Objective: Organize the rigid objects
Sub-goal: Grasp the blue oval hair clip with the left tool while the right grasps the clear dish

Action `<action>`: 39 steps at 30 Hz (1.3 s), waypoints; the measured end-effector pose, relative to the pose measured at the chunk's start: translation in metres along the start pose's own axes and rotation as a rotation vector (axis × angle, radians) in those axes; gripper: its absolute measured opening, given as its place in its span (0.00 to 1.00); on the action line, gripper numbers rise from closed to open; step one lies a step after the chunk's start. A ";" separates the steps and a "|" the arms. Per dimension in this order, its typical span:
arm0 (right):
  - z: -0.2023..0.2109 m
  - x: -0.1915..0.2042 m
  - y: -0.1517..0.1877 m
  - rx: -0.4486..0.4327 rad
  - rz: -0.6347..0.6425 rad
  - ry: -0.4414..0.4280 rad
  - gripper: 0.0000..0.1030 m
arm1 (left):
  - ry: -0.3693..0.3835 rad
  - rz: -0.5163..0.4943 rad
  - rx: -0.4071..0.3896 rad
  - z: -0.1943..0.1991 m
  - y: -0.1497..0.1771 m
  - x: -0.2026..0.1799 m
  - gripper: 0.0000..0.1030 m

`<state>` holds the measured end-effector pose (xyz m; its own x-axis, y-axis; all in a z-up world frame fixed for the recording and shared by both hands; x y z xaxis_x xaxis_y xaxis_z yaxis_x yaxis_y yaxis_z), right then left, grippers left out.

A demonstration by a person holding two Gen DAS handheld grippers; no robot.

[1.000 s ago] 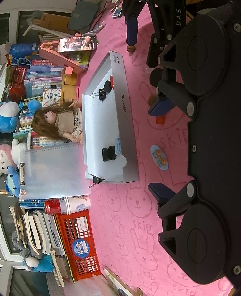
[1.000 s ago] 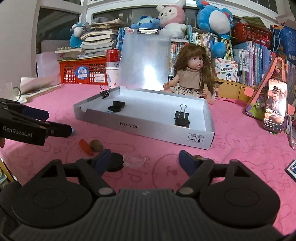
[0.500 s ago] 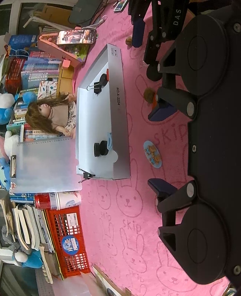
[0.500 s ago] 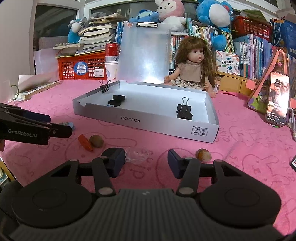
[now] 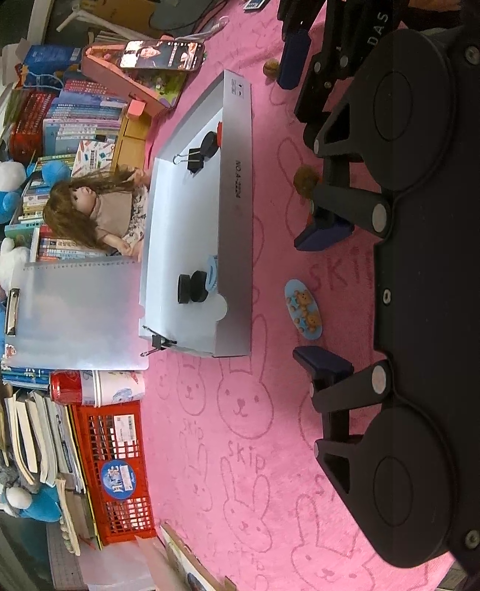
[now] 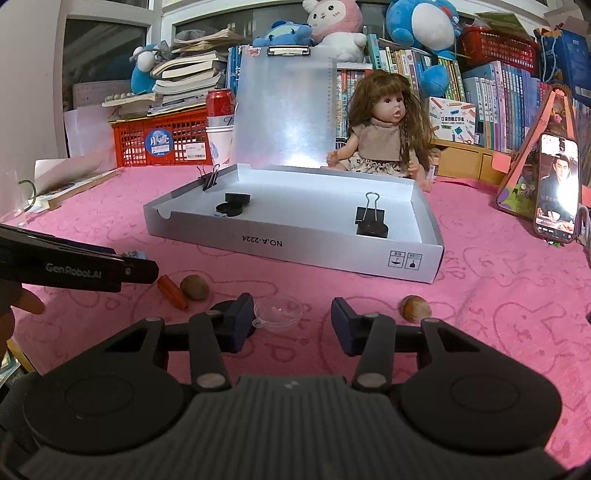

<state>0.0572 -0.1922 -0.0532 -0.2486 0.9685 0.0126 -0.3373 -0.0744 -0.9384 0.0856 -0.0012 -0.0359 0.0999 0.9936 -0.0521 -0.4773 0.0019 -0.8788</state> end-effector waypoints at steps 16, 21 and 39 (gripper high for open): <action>0.003 0.001 0.000 -0.004 -0.020 -0.017 0.32 | -0.013 0.016 -0.010 0.000 -0.005 0.000 0.32; 0.004 -0.003 -0.005 -0.014 -0.024 0.005 0.32 | -0.004 0.011 -0.028 0.006 -0.012 -0.002 0.32; -0.009 -0.032 -0.036 -0.032 -0.078 0.079 0.32 | -0.006 -0.005 -0.035 -0.006 -0.052 -0.016 0.32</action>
<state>0.0852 -0.2183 -0.0224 -0.1500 0.9869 0.0601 -0.3231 0.0086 -0.9463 0.1140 -0.0183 0.0078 0.0972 0.9943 -0.0445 -0.4459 0.0035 -0.8951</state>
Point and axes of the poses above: each gripper's, at about its wrist camera, not at the fingertips, and z roughly against the way its jaws point, x to its left, y to its underside, the point moved 4 cm from there along -z, roughly the way its jaws point, and after that the axes turned 7 degrees about -x, right-handed, at the moved point
